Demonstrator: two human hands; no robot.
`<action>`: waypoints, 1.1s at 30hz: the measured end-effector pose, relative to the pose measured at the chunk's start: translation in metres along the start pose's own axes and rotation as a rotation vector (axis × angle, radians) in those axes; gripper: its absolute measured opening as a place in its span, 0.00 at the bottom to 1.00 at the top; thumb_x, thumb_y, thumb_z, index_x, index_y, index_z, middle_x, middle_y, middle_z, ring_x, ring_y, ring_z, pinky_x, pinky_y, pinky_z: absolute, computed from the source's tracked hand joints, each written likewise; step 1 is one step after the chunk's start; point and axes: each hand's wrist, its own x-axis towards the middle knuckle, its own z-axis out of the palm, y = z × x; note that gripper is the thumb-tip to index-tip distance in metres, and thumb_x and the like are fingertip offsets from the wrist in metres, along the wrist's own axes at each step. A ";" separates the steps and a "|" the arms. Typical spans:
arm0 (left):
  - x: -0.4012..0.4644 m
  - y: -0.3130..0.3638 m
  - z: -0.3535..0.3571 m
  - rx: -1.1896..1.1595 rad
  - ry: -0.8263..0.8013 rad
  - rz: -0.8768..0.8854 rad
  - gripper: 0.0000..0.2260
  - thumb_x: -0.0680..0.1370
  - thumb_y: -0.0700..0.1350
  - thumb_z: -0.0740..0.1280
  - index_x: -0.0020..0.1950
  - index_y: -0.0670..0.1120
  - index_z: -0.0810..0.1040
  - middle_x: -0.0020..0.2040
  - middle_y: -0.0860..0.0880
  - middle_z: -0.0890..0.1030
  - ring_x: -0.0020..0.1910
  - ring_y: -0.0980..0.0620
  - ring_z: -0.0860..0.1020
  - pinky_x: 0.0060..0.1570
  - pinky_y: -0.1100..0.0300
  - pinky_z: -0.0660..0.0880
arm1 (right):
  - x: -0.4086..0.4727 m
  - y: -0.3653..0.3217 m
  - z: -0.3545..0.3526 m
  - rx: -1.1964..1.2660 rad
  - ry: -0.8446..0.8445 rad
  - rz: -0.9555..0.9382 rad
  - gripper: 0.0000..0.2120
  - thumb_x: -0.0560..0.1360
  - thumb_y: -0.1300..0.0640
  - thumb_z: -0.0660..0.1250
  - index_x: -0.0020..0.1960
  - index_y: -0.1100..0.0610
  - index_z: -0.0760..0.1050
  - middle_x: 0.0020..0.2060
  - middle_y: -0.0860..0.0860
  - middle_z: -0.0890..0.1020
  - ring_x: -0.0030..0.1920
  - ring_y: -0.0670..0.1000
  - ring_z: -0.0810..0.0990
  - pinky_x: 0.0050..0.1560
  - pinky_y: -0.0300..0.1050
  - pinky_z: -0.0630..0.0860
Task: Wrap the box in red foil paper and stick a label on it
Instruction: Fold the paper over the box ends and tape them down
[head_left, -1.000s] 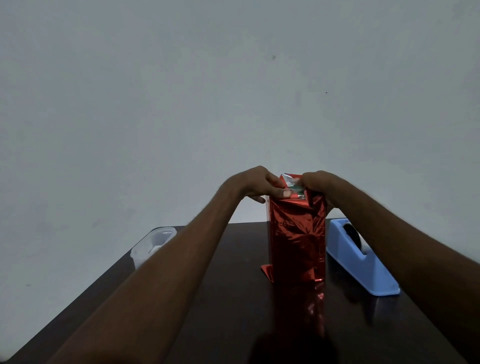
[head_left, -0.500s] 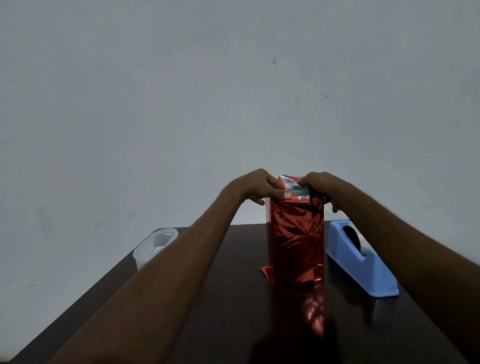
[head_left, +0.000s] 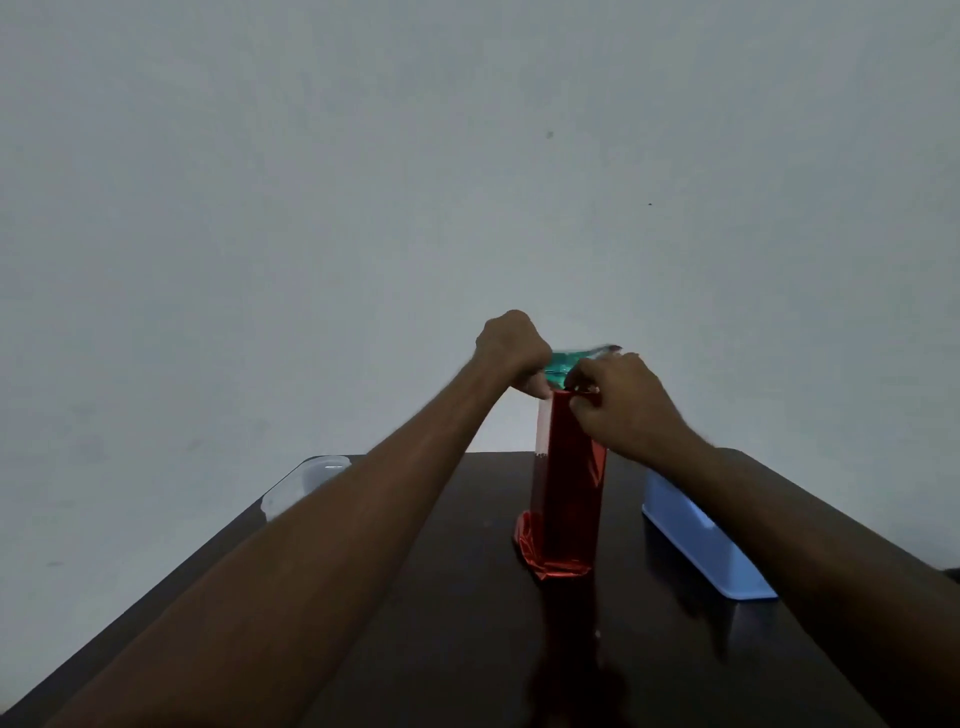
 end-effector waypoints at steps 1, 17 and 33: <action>0.002 -0.002 -0.006 0.101 0.028 0.052 0.02 0.75 0.35 0.66 0.43 0.38 0.79 0.44 0.42 0.84 0.46 0.44 0.85 0.46 0.52 0.83 | -0.003 -0.001 0.004 -0.028 0.003 -0.007 0.16 0.71 0.48 0.66 0.54 0.56 0.82 0.49 0.54 0.84 0.51 0.57 0.79 0.48 0.48 0.77; 0.010 -0.038 -0.024 0.758 0.154 0.708 0.08 0.73 0.50 0.75 0.51 0.55 0.84 0.61 0.54 0.77 0.66 0.49 0.66 0.61 0.51 0.63 | -0.008 0.000 0.027 -0.246 0.171 -0.086 0.25 0.67 0.36 0.65 0.54 0.54 0.78 0.54 0.53 0.84 0.57 0.60 0.77 0.61 0.60 0.68; 0.011 -0.004 -0.042 0.477 -0.103 0.630 0.06 0.69 0.48 0.78 0.40 0.49 0.85 0.43 0.53 0.85 0.46 0.56 0.80 0.47 0.61 0.73 | 0.001 0.043 0.004 0.199 -0.037 -0.113 0.14 0.71 0.65 0.70 0.54 0.52 0.78 0.49 0.46 0.82 0.57 0.51 0.75 0.60 0.54 0.71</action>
